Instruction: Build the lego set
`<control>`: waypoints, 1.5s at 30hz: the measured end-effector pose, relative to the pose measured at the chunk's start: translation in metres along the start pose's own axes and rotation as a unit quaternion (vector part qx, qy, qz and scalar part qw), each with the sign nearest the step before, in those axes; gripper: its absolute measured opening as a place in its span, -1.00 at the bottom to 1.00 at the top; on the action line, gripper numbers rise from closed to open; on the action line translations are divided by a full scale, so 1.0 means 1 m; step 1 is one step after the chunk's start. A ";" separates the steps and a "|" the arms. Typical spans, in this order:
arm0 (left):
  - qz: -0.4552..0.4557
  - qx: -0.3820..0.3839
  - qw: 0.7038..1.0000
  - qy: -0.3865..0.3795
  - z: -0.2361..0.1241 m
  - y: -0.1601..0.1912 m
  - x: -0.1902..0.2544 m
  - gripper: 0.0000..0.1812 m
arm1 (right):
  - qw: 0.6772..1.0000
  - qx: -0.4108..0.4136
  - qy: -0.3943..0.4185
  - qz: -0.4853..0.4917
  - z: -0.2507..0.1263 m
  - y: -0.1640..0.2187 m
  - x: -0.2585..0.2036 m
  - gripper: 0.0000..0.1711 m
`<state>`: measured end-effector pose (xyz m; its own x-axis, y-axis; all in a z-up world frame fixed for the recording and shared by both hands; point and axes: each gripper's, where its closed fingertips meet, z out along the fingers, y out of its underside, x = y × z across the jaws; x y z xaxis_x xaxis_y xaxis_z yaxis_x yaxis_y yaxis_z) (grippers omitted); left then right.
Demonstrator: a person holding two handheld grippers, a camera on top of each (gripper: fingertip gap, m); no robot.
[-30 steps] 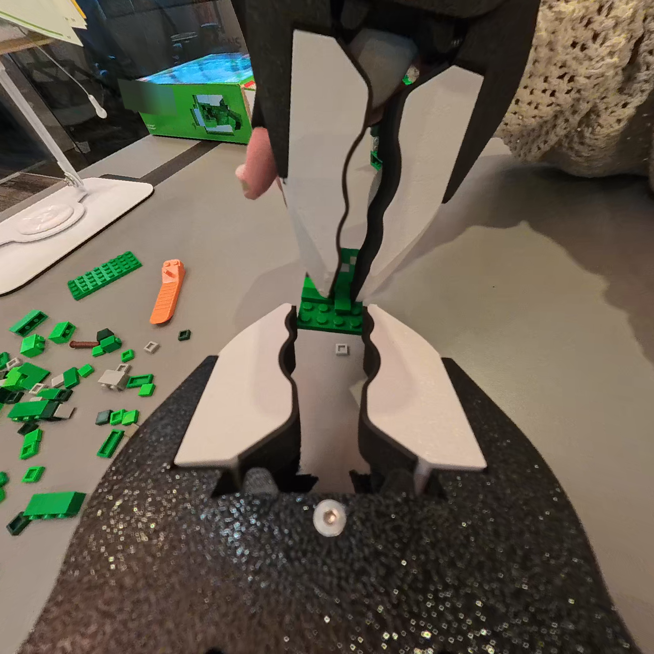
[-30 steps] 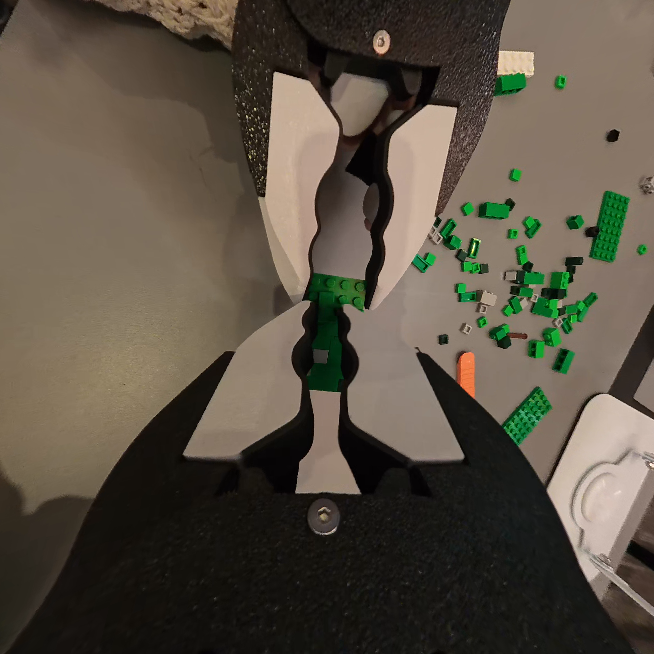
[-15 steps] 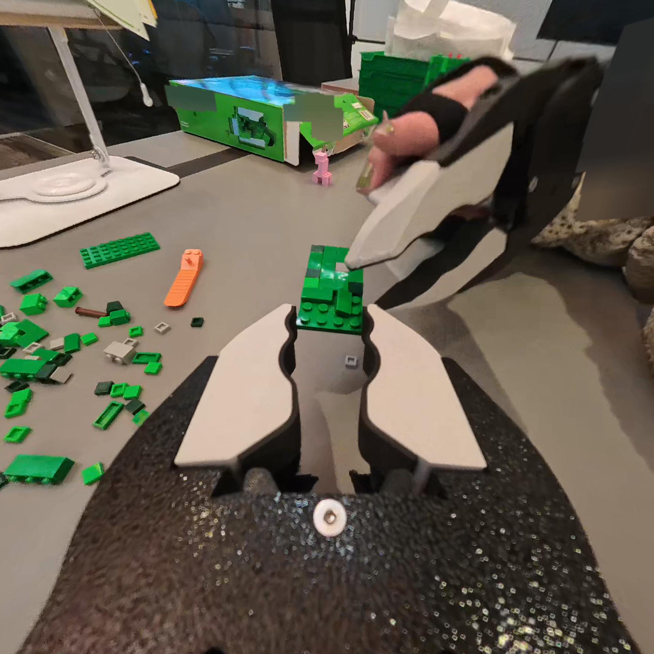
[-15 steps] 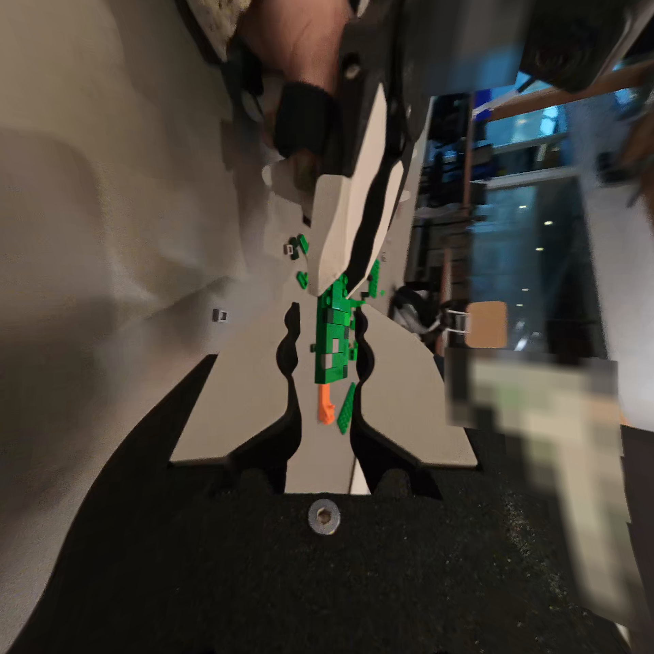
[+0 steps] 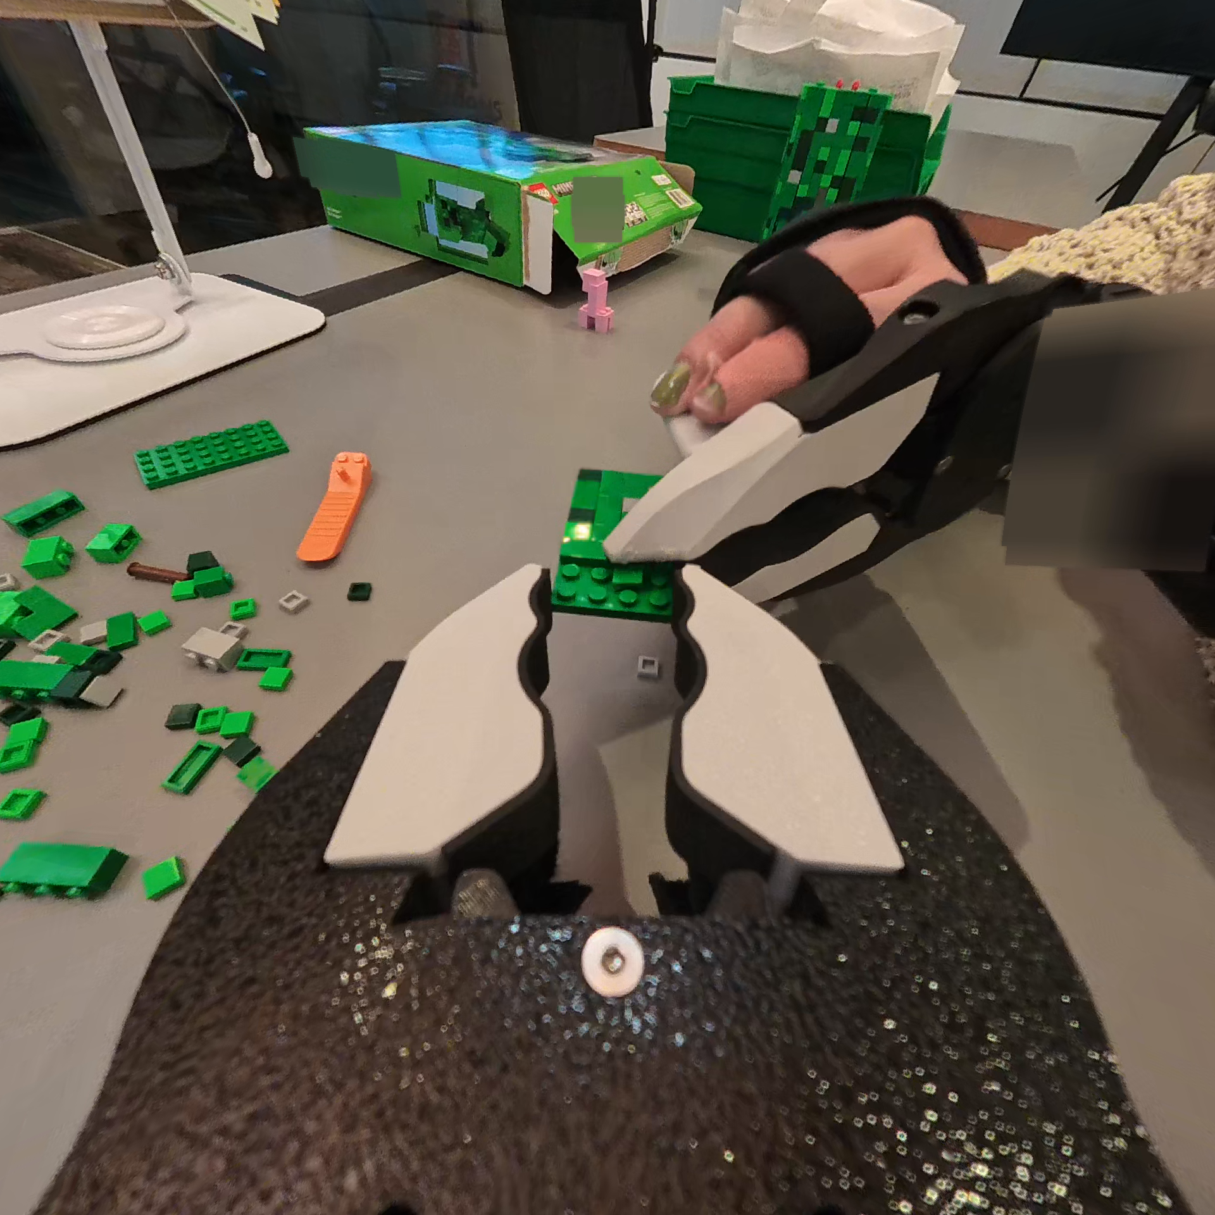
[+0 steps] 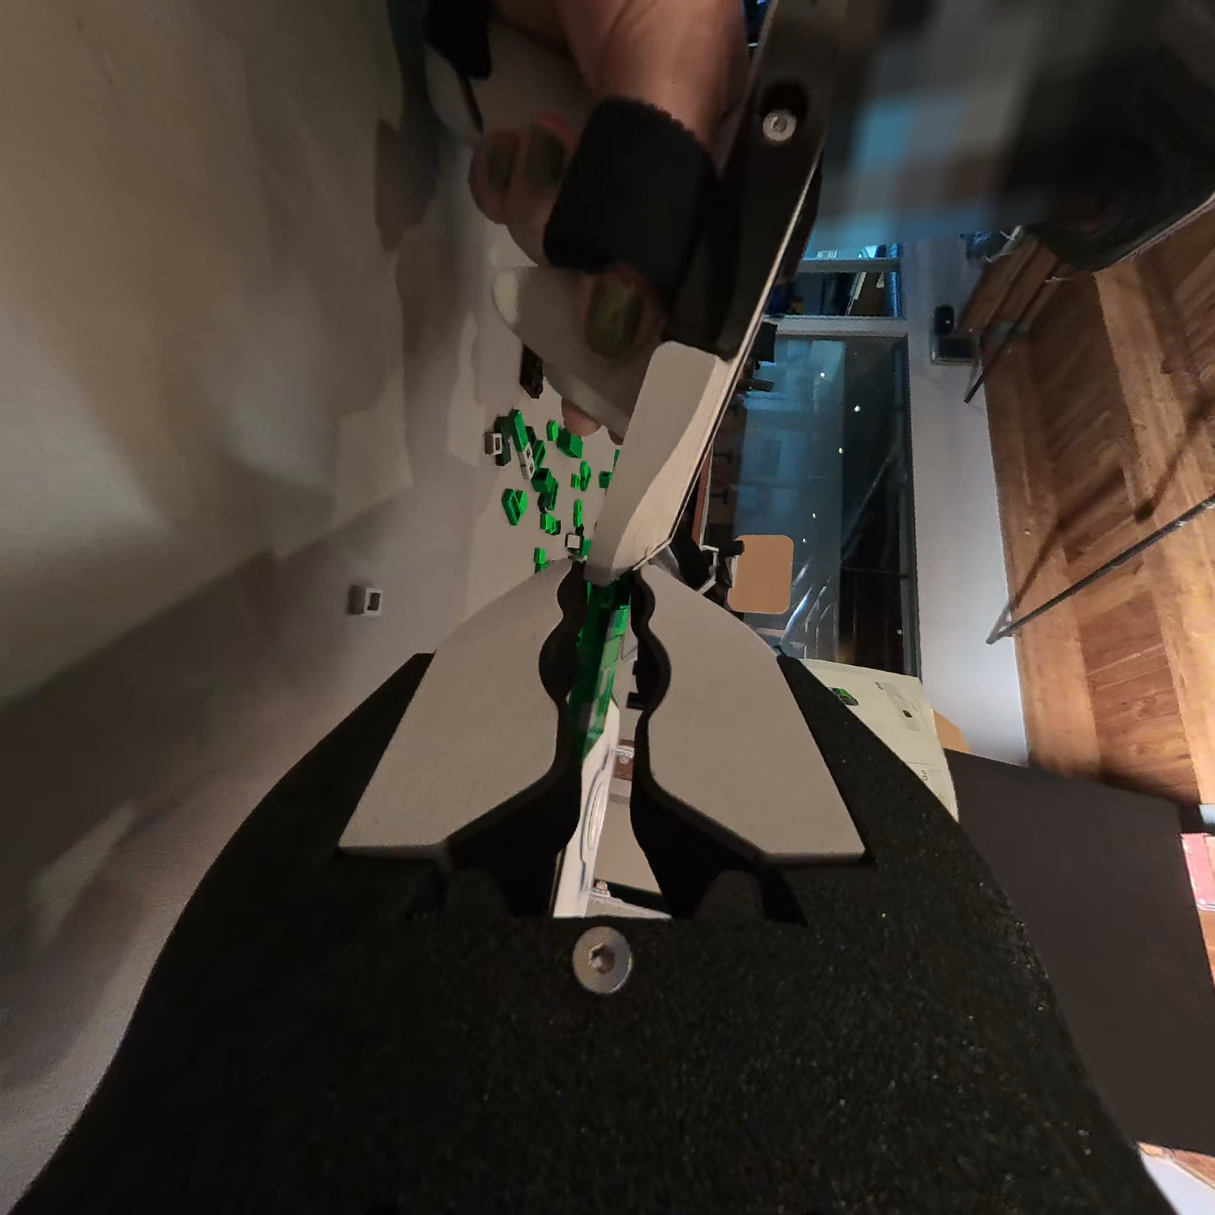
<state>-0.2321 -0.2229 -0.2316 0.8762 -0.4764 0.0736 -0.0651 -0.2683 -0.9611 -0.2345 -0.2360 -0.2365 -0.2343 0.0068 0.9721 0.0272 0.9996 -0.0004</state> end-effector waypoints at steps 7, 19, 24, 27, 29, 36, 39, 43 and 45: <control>-0.025 0.018 0.999 0.028 -0.001 -0.004 0.005 -0.62 | 0.999 0.015 0.020 -0.027 -0.005 -0.003 0.006 -0.90; 0.321 0.040 0.940 -0.109 -0.004 -0.017 0.015 -0.63 | 0.989 0.068 -0.061 0.118 -0.014 -0.004 0.002 -0.92; 0.369 0.001 0.922 -0.117 0.002 -0.006 0.014 -0.77 | 0.978 0.086 -0.096 0.162 -0.018 -0.004 -0.001 -0.92; 0.386 0.008 0.916 -0.111 0.003 -0.007 0.019 -0.86 | 0.974 0.094 -0.104 0.180 -0.021 -0.004 0.002 -0.92; 0.402 0.015 0.908 -0.115 0.003 -0.009 0.021 -0.90 | 0.971 0.099 -0.105 0.192 -0.022 -0.004 0.005 -0.92; 0.445 0.010 0.887 -0.123 0.006 -0.009 0.027 -0.94 | 0.976 0.101 -0.106 0.161 -0.024 -0.004 0.004 -0.92; 0.447 0.013 0.886 -0.123 0.005 -0.013 0.029 -0.95 | 0.971 0.113 -0.098 0.189 -0.027 -0.005 0.009 -0.91; 0.442 0.024 0.889 -0.119 0.003 -0.016 0.030 -0.95 | 0.968 0.113 -0.088 0.207 -0.029 -0.006 0.013 -0.89; 0.444 0.020 0.888 -0.116 0.004 -0.014 0.031 -0.95 | 0.967 0.110 -0.092 0.210 -0.029 -0.006 0.012 -0.87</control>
<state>-0.2023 -0.2307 -0.2164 0.5628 -0.2985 -0.7708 -0.7672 0.1585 -0.6215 -0.2095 -0.2424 -0.2185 -0.4163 0.3979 0.8176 -0.0452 0.8890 -0.4556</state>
